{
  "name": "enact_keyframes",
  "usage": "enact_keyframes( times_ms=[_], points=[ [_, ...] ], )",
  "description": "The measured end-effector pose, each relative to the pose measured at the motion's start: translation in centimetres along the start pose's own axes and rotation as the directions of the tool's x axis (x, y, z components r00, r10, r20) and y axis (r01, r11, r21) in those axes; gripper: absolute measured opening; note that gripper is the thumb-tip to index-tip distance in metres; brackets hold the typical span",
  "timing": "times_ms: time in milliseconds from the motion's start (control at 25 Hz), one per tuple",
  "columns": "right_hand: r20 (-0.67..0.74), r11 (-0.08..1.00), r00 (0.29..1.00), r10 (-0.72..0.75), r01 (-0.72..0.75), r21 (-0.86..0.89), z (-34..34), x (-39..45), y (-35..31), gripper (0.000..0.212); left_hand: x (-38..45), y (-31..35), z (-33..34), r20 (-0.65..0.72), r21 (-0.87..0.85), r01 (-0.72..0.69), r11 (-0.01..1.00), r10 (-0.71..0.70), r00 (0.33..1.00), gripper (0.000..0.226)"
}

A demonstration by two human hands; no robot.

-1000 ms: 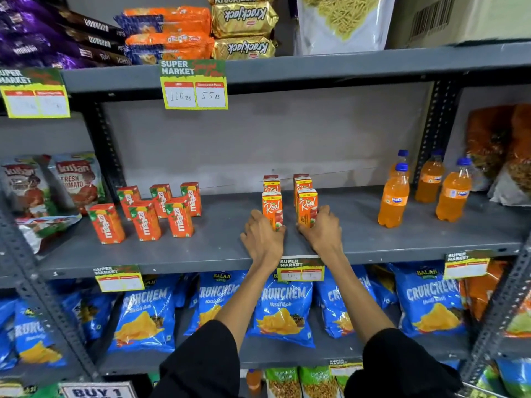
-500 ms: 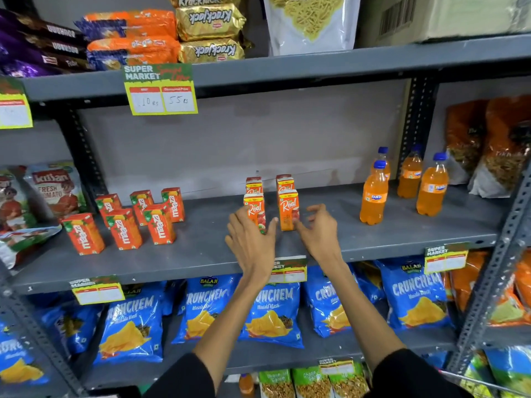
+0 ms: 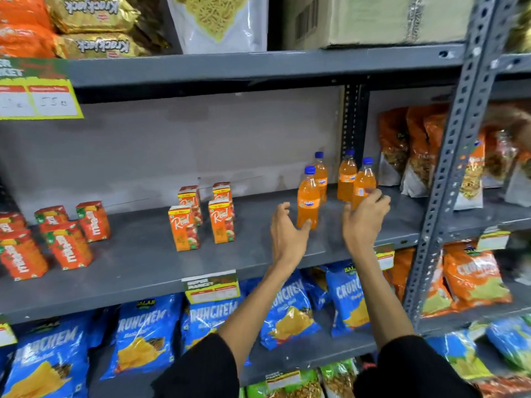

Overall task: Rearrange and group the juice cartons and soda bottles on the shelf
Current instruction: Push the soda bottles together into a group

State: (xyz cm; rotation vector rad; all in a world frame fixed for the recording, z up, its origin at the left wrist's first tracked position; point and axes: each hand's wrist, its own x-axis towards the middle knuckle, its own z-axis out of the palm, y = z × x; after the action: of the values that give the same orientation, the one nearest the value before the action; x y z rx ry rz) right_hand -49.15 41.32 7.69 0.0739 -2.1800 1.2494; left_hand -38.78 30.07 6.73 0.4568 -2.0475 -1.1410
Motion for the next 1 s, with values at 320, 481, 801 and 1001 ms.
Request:
enact_keyframes(
  times_ms=[320, 481, 801, 1001],
  points=[
    [0.401, 0.992, 0.908, 0.124, -0.123, -0.027, 2.3, 5.8, 4.6, 0.060, 3.5, -1.2, 4.3, 0.101, 0.009, 0.142, 0.990, -0.142, 0.985, 0.047],
    [0.420, 0.993, 0.902, 0.098, -0.119, 0.024, 2.3, 6.0, 5.4, 0.044, 4.2, -0.7, 6.4, 0.084, -0.003, 0.156, 0.988, -0.155, 0.984, 0.053],
    [0.417, 0.996, 0.908, 0.045, -0.075, 0.055, 2.3, 6.3, 6.2, 0.049, 5.1, 0.7, 10.1, 0.085, 0.020, 0.102, 0.995, -0.103, 0.991, 0.065],
    [0.439, 0.993, 0.896, 0.065, -0.100, 0.057, 2.2, 6.3, 6.1, 0.045, 5.0, 0.7, 9.9, 0.061, 0.012, 0.096, 0.995, -0.097, 0.993, 0.063]
  ],
)
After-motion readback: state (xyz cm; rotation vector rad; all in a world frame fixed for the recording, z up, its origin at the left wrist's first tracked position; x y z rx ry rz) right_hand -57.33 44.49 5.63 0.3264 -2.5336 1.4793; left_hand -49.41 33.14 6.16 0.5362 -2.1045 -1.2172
